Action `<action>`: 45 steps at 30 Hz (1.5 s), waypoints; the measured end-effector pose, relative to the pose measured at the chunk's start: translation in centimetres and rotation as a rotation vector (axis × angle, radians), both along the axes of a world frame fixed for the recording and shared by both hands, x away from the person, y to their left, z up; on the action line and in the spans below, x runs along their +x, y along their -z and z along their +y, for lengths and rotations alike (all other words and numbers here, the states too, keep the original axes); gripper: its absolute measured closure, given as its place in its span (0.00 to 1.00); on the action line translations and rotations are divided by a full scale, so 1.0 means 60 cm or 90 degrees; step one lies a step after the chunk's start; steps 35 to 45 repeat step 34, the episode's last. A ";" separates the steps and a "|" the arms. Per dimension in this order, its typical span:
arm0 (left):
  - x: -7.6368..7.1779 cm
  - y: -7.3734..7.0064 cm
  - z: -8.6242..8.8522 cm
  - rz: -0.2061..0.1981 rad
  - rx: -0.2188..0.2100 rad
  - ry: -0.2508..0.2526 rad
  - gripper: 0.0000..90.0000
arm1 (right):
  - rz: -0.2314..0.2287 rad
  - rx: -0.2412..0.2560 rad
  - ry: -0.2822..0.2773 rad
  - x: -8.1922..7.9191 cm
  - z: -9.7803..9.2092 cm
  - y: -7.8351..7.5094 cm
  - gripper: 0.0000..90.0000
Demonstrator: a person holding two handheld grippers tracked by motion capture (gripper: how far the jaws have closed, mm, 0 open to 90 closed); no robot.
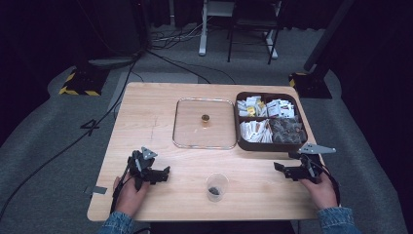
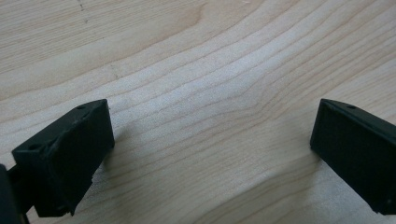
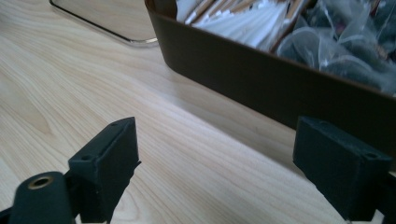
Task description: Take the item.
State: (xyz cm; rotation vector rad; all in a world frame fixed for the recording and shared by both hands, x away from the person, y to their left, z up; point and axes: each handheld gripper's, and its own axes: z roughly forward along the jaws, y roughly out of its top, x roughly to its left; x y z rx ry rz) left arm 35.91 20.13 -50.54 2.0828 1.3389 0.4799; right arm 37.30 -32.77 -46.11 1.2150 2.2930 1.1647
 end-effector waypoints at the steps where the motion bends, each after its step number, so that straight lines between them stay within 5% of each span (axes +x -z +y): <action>1: 0.000 0.000 0.000 0.000 0.000 0.000 0.00 | 0.003 -0.001 0.001 0.000 -0.001 0.005 0.16; 17: 0.000 0.000 0.000 0.000 -0.001 -0.001 0.00 | 0.006 -0.052 -0.001 0.000 -0.002 0.055 0.15; 20: 0.000 0.000 0.000 -0.001 0.000 0.000 0.00 | 0.021 -0.072 -0.010 0.002 0.002 0.063 0.08; 23: -0.001 0.000 0.000 -0.001 0.000 0.000 0.00 | 0.002 -0.094 -0.021 0.002 0.008 0.073 0.01; 45: -0.001 0.000 0.000 -0.001 0.000 0.000 0.00 | 0.006 -0.095 -0.021 0.004 0.007 0.074 0.00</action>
